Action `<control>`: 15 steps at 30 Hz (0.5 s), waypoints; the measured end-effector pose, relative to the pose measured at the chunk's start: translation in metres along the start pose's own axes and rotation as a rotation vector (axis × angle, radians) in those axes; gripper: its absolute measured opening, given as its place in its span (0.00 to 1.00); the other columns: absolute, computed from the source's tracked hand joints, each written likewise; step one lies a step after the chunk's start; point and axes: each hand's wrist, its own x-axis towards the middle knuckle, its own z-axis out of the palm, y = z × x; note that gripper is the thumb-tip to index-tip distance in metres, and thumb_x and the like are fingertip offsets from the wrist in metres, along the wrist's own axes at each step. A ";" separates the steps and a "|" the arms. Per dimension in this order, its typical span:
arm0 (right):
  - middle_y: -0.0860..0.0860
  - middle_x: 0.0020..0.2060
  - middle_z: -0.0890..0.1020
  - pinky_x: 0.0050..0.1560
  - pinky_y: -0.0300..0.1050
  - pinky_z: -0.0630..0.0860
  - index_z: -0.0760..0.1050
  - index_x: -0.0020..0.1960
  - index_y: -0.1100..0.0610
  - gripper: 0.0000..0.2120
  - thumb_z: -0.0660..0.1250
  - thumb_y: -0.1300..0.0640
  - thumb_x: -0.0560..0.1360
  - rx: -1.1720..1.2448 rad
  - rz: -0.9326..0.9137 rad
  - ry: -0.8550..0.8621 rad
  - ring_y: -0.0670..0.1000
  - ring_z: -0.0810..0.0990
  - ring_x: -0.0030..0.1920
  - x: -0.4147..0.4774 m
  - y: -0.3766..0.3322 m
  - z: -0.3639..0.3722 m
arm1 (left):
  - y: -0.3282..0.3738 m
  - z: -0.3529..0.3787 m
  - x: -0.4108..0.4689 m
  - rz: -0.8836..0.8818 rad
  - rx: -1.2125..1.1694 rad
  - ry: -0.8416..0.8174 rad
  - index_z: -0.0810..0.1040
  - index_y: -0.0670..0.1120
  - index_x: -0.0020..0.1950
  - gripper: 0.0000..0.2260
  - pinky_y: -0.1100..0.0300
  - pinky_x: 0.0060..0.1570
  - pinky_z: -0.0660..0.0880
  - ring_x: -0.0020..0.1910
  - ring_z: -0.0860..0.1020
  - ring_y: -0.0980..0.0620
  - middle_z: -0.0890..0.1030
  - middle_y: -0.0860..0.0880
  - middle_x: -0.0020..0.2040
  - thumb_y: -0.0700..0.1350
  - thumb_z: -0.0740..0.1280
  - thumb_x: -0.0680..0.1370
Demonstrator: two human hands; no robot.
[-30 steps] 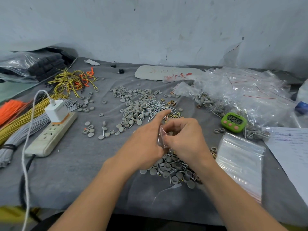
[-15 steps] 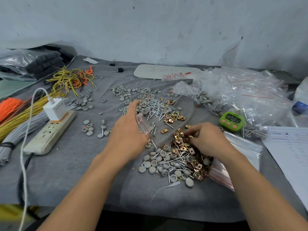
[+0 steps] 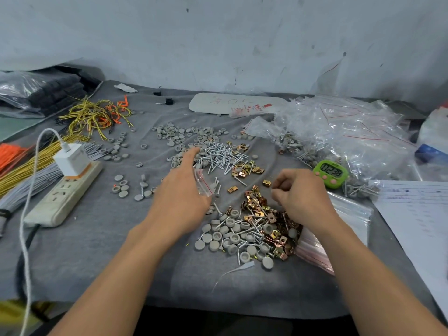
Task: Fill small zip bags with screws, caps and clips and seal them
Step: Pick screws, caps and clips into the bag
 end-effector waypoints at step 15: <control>0.46 0.30 0.85 0.40 0.48 0.84 0.83 0.41 0.51 0.07 0.76 0.62 0.68 0.235 0.123 -0.009 0.45 0.85 0.32 -0.012 -0.008 0.002 | 0.008 -0.001 -0.002 0.006 0.000 -0.035 0.55 0.61 0.78 0.37 0.54 0.42 0.68 0.36 0.69 0.62 0.70 0.60 0.39 0.44 0.70 0.76</control>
